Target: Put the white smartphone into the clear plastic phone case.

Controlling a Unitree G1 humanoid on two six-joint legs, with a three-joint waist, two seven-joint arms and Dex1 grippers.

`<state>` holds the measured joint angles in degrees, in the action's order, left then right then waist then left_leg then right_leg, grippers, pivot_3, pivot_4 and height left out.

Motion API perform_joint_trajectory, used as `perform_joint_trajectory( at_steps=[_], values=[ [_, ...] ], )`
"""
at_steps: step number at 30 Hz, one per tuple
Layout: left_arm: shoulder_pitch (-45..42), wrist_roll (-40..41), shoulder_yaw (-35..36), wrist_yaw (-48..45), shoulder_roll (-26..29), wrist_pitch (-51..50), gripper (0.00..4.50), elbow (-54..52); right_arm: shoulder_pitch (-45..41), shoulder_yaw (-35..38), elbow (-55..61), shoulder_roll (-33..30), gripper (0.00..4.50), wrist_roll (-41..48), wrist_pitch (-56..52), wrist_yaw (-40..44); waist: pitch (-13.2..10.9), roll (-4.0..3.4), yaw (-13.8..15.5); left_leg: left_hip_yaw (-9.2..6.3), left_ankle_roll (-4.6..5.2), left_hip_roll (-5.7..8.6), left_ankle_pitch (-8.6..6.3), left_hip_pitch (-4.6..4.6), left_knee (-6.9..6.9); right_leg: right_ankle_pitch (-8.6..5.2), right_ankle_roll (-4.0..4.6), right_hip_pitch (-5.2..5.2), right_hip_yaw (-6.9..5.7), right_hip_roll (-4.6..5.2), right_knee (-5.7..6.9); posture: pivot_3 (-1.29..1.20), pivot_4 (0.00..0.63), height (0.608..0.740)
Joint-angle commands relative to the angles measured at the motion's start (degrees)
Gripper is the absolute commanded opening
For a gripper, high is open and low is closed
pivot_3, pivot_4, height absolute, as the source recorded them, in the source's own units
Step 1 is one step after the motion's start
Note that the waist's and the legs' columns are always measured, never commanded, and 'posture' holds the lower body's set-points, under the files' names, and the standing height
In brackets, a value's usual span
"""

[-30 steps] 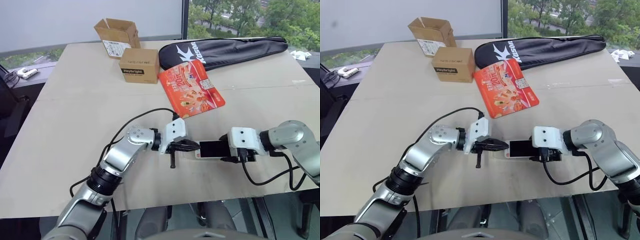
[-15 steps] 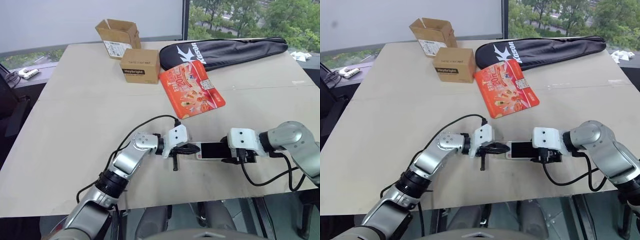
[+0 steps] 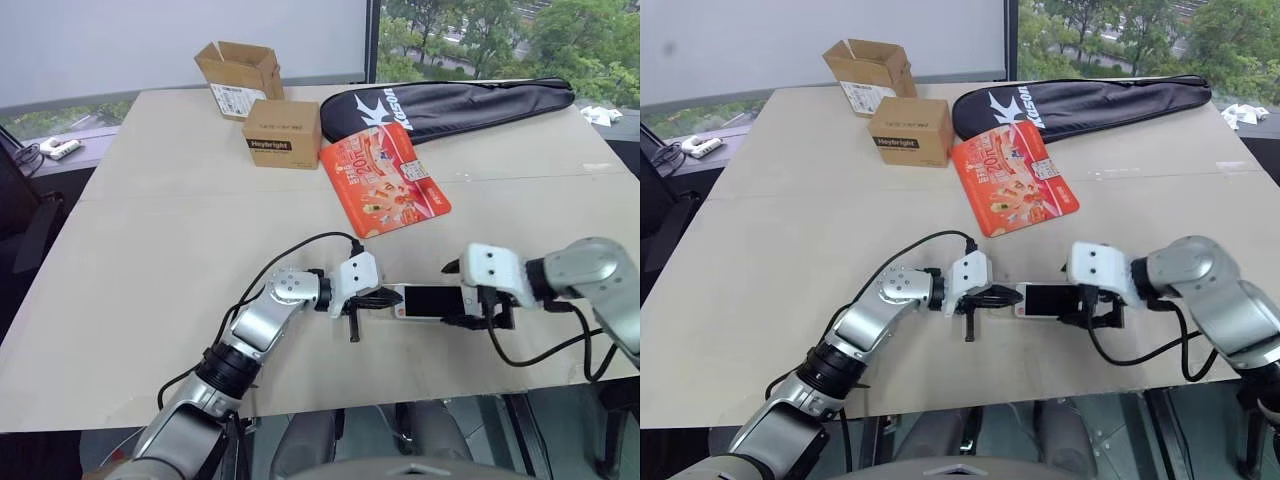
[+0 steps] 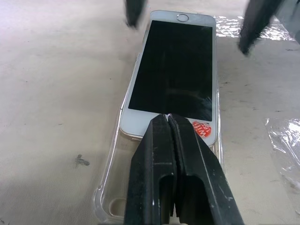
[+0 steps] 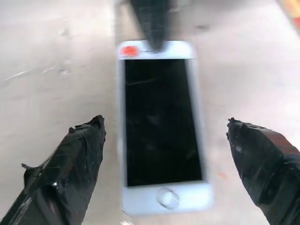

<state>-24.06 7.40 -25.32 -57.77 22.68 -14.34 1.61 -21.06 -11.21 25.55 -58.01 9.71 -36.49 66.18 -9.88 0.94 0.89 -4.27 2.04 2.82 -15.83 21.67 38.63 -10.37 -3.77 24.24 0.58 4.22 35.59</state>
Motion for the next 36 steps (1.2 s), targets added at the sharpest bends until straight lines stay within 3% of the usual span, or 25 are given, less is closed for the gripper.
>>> perform_joint_trajectory(
  at_steps=[1, 2, 7, 9, 15, 22, 28, 36],
  values=[
    [2.29, -3.25, -2.37, 0.13, 1.38, -1.88, 0.00, 2.04, 2.41, 3.72, -1.55, -5.21, 3.89, -0.47, 0.48, 1.49, 0.03, -0.01, 0.08, -0.01, 0.00, 0.00, 0.00, 0.00, 0.00, 0.00, 0.00, -0.01, -0.01, 0.00, 0.00, 0.00, 0.150, 0.740],
    [2.34, -2.87, -1.92, 0.18, 1.53, -2.12, 0.00, 1.28, 3.44, 3.90, -2.31, -6.89, 3.62, -1.01, 1.14, 1.86, 0.04, 0.01, 0.04, -0.02, 0.01, 0.01, 0.00, 0.00, 0.00, 0.00, 0.00, -0.01, -0.04, 0.02, -0.01, 0.00, 0.150, 0.740],
    [1.53, 1.25, 2.43, -0.16, 2.75, -5.84, 0.00, -6.06, 5.97, 2.53, -2.93, -10.70, 1.30, -2.83, 2.79, 2.71, 0.05, -0.07, -0.48, 0.04, 0.01, -0.04, -0.01, -0.02, -0.02, -0.02, -0.01, 0.00, -0.01, -0.01, -0.03, 0.00, 0.150, 0.740],
    [1.00, 3.42, 4.40, -0.77, 3.92, -8.04, 0.00, -9.34, 5.82, 0.99, -3.12, -10.51, 0.14, -4.21, 3.54, 2.71, 0.05, -0.08, -0.65, 0.03, 0.01, -0.08, -0.01, -0.01, -0.02, -0.02, -0.03, 0.02, -0.02, -0.04, -0.01, 0.00, 0.150, 0.740],
    [1.09, 8.25, 8.80, -2.52, 9.36, -15.18, 0.00, -18.09, 3.41, -3.50, -4.48, -7.78, 0.05, -8.09, 5.18, 1.96, -0.01, -0.12, -0.76, 0.04, -0.01, -0.05, 0.00, 0.14, -0.02, -0.01, -0.03, 0.18, 0.00, -0.02, 0.00, 0.00, 0.150, 0.740],
    [4.07, 2.88, 4.71, -3.11, 15.47, -12.86, 0.00, -16.18, 1.17, -6.36, -6.13, -5.21, 0.05, -10.92, 6.53, 2.26, -0.03, -0.13, -0.85, 0.06, -0.17, -0.04, 0.09, 0.21, -0.08, -0.02, -0.01, 0.29, 0.02, -0.03, -0.01, 0.00, 0.150, 0.740],
    [4.73, -2.28, 0.31, -0.88, 12.80, -9.80, 0.00, -11.22, 0.07, -7.24, -5.49, -3.82, 0.05, -12.15, 5.36, 2.62, 0.01, -0.16, -0.24, 0.07, -0.02, -0.03, 0.01, 0.17, -0.07, -0.01, -0.01, 0.25, 0.04, -0.01, -0.01, 0.00, 0.150, 0.740],
    [3.76, -3.36, -1.43, 0.13, 6.71, -9.05, 0.00, -8.13, -1.52, -10.84, 0.42, 1.36, 0.05, -12.54, -1.16, 1.92, 0.13, -0.23, 0.70, -0.05, 0.02, 0.10, 0.00, 0.01, 0.12, -0.11, -0.14, -0.11, -0.11, 0.14, -0.03, 0.00, 0.150, 0.740]
  ],
)
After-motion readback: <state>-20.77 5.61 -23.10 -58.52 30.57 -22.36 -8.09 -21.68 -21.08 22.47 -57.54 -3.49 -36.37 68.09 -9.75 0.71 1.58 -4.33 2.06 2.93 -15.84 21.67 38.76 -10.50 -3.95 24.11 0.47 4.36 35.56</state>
